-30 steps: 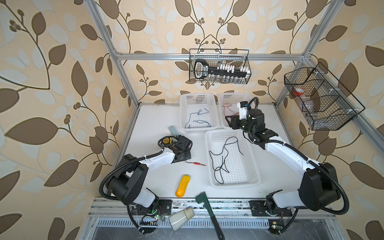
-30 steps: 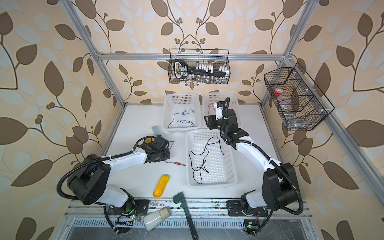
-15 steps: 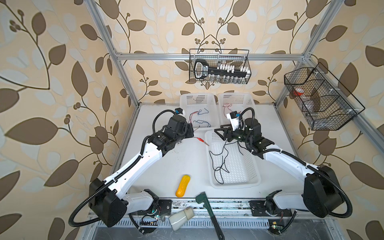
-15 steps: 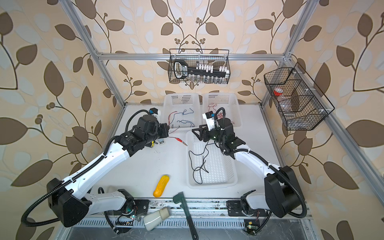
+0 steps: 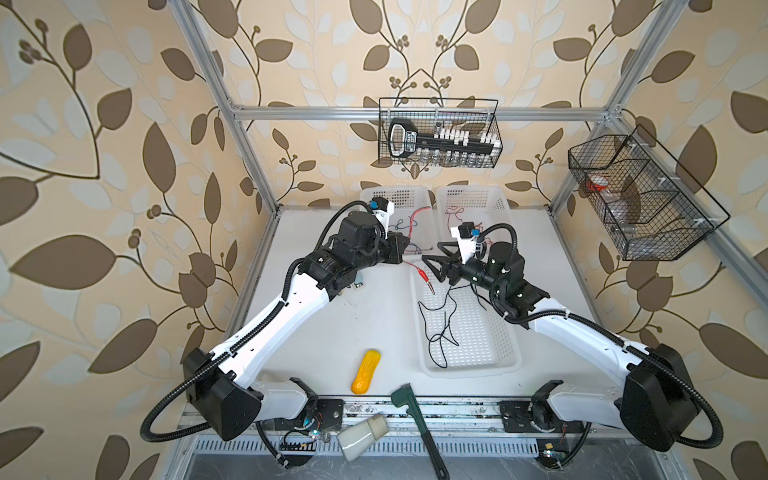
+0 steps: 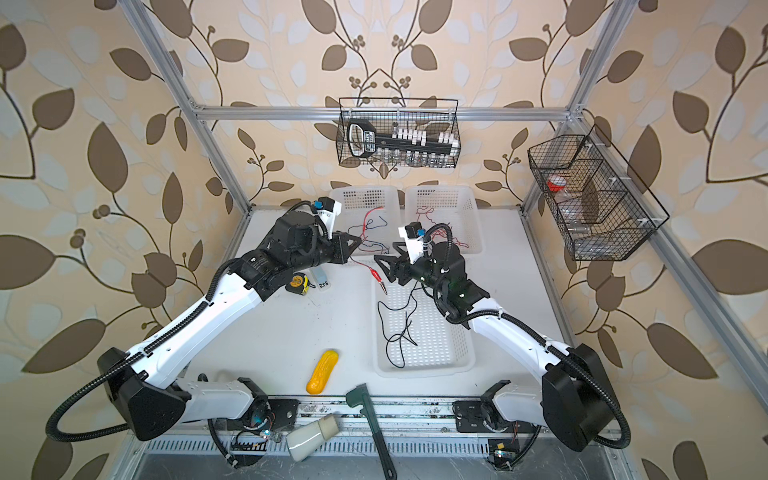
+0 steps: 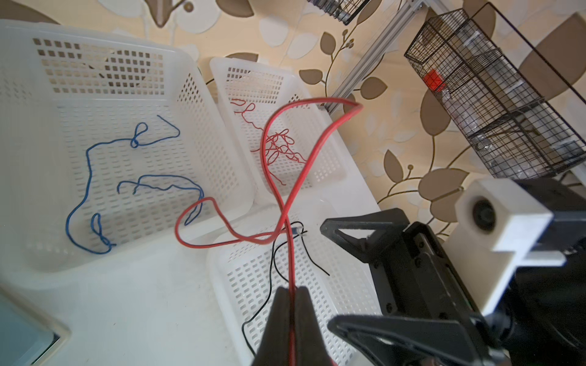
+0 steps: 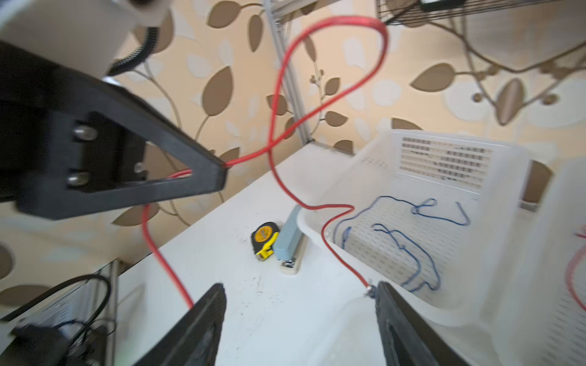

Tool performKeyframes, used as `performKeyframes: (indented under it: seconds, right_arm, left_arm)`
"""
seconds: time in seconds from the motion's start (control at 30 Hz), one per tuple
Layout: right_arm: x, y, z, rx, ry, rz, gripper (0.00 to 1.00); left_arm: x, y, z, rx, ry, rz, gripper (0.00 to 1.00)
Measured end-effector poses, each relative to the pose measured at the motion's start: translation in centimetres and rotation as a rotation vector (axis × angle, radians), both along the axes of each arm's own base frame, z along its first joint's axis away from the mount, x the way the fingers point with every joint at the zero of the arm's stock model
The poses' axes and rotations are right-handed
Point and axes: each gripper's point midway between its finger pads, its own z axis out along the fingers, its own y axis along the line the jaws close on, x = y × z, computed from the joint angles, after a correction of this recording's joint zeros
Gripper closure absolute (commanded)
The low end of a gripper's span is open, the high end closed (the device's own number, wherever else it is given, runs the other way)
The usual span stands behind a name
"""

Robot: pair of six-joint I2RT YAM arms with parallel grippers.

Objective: Untangle the cables

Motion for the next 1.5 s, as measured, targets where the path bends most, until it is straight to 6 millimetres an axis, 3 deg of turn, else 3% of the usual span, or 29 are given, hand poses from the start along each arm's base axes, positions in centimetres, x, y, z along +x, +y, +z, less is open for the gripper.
performKeyframes:
  seconds: [0.1,0.23,0.33,0.43,0.67,0.87,0.9,0.97,1.07,1.1,1.2,1.27,1.37,1.5]
  right_arm:
    - [1.2,-3.8,1.0,-0.006,-0.003,-0.200,0.25]
    - [1.7,-11.2,2.9,0.057,-0.005,-0.471,0.25]
    - [0.9,-16.5,2.6,0.102,0.011,-0.639,0.25]
    - [-0.1,-18.9,1.0,0.107,0.050,-0.719,0.25]
    - [-1.8,-20.6,-1.7,0.084,0.117,-0.782,0.24]
    - [-2.2,-21.0,-2.3,0.078,0.130,-0.794,0.24]
    - [-2.2,-21.0,-2.3,0.077,0.132,-0.794,0.24]
    - [-2.2,-21.0,-2.4,0.075,0.136,-0.794,0.24]
    - [-2.2,-21.0,-2.8,0.071,0.144,-0.796,0.24]
    - [-2.3,-21.1,-3.0,0.069,0.148,-0.796,0.24]
    - [-2.1,-21.0,-3.4,0.062,0.158,-0.797,0.24]
    - [-2.1,-21.0,-3.6,0.058,0.164,-0.798,0.24]
    - [-1.9,-21.1,-4.2,0.047,0.176,-0.803,0.23]
    - [-1.5,-21.5,-5.5,0.013,0.200,-0.836,0.22]
  left_arm:
    - [1.6,-1.4,0.6,-0.008,-0.018,-0.020,1.00]
    - [5.1,-4.6,0.5,-0.022,-0.029,-0.055,1.00]
    - [7.8,-7.4,-1.5,-0.013,-0.009,-0.086,1.00]
    - [10.0,-10.5,-4.1,0.008,0.012,-0.130,1.00]
    - [14.2,-17.3,-8.2,0.022,-0.003,-0.221,1.00]
    - [17.2,-19.6,-10.4,0.024,-0.028,-0.192,1.00]
    - [17.8,-19.6,-11.0,0.029,-0.026,-0.173,0.96]
    - [18.7,-19.6,-12.1,0.036,-0.015,-0.136,0.77]
    - [19.7,-19.2,-14.7,0.047,0.031,-0.081,0.66]
    - [20.0,-19.1,-15.5,0.048,0.047,-0.067,0.57]
    - [20.2,-18.9,-17.6,0.058,0.089,-0.047,0.17]
    - [20.5,-18.6,-17.7,0.051,0.092,-0.035,0.01]
    - [20.3,-18.5,-17.1,0.039,0.063,-0.039,0.01]
    - [18.7,-17.4,-17.2,0.056,0.059,-0.051,0.01]
